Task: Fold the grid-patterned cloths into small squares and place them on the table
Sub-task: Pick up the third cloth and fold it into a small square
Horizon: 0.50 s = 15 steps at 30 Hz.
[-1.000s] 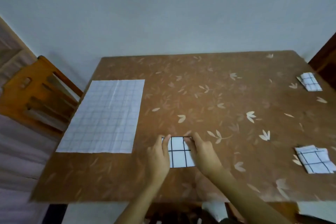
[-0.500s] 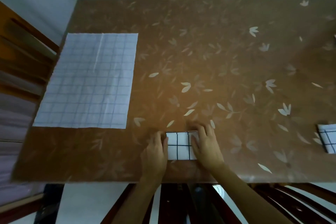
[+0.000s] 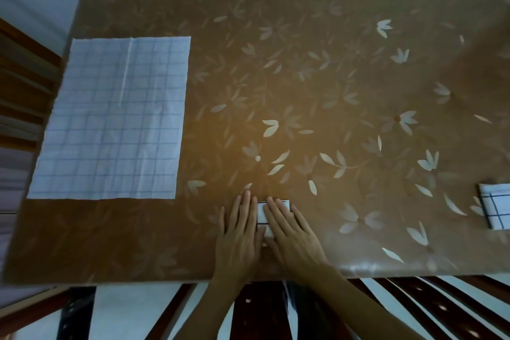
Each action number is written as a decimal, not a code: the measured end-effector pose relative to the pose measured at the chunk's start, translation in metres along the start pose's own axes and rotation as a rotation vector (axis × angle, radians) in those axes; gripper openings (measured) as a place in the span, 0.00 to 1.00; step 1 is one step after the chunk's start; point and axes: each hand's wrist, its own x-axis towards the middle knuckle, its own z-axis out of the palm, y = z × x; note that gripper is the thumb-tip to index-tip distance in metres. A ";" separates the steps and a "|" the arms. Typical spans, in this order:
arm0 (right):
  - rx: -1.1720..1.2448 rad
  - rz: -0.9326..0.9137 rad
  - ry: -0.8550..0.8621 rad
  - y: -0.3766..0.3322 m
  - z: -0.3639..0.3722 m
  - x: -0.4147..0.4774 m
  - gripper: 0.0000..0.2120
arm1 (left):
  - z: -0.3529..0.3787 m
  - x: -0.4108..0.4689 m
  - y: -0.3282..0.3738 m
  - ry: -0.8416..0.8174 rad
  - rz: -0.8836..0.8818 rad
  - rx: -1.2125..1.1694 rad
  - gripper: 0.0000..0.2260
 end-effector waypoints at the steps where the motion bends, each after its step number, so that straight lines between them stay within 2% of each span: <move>1: -0.008 0.012 -0.007 0.005 -0.002 0.000 0.29 | -0.002 0.000 -0.001 -0.001 -0.012 0.003 0.29; 9: -0.006 0.029 -0.078 0.022 -0.026 0.002 0.28 | -0.022 -0.016 -0.001 -0.102 -0.215 -0.010 0.30; 15: 0.245 -0.019 -0.050 0.017 -0.072 -0.003 0.23 | -0.064 -0.033 0.013 -0.058 -0.274 -0.143 0.23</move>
